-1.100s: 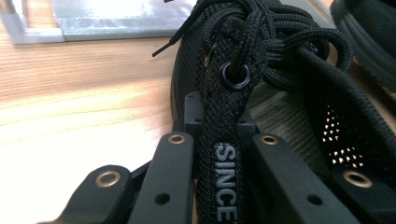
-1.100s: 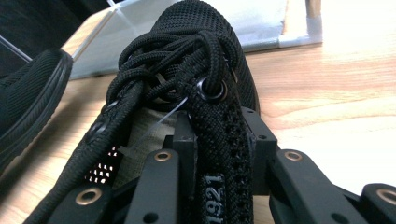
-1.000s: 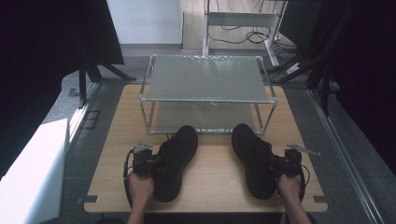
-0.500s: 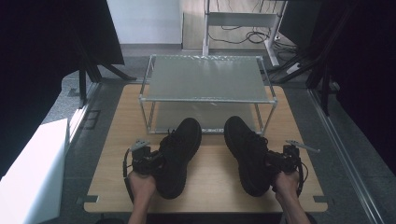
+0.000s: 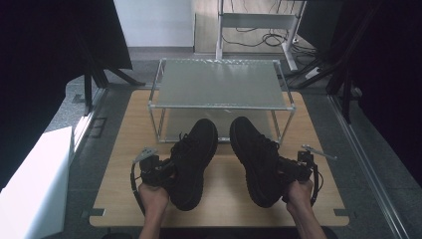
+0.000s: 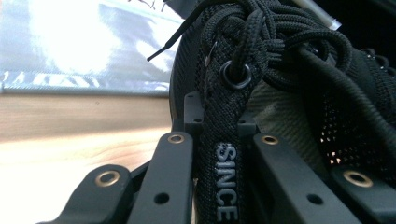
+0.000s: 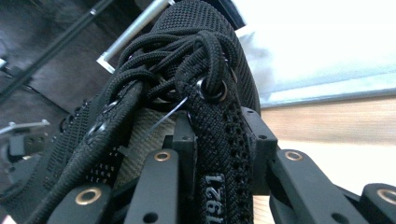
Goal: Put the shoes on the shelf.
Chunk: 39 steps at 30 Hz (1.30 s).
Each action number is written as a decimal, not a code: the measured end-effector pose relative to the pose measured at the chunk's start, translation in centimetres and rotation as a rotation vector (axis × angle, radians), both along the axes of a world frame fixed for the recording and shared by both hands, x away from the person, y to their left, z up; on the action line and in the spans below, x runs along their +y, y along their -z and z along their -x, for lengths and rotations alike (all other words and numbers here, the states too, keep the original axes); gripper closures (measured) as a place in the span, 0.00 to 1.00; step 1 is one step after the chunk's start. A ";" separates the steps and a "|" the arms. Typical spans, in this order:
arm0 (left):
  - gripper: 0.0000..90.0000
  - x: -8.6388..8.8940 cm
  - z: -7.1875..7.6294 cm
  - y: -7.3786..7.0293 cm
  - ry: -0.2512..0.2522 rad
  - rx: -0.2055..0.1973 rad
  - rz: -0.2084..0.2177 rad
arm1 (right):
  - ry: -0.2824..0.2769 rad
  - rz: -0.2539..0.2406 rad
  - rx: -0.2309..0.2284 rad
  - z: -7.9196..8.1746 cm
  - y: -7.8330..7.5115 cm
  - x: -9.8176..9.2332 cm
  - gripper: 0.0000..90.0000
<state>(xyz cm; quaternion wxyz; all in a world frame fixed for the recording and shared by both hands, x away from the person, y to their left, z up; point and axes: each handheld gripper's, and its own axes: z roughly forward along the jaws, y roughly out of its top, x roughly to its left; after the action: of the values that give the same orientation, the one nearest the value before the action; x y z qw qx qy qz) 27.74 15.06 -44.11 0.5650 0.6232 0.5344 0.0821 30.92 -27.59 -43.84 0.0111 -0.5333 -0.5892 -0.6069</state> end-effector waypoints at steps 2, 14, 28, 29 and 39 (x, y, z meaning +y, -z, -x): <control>0.91 -0.1 0.1 -0.2 -0.001 -0.006 0.009 | -0.005 -0.018 -0.007 0.1 -0.3 0.2 0.80; 0.91 -0.9 0.5 -2.6 -0.003 -0.059 0.060 | -0.019 -0.085 -0.028 0.1 -2.3 0.9 0.80; 0.91 -1.1 -0.6 -5.0 -0.032 -0.081 0.100 | 0.006 -0.113 -0.045 -0.9 -4.5 1.4 0.80; 0.91 -1.2 -0.8 -5.1 -0.034 -0.081 0.102 | 0.008 -0.116 -0.045 -1.0 -4.7 1.5 0.80; 0.90 -1.8 -2.3 -6.6 -0.075 -0.091 0.112 | 0.033 -0.113 -0.059 -2.1 -5.9 2.1 0.79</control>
<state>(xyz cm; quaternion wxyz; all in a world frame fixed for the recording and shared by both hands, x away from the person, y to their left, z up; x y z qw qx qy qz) 30.03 13.28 -37.51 0.6193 0.5658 0.5349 0.1012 33.00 -25.45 -37.95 0.0140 -0.5234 -0.5451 -0.6548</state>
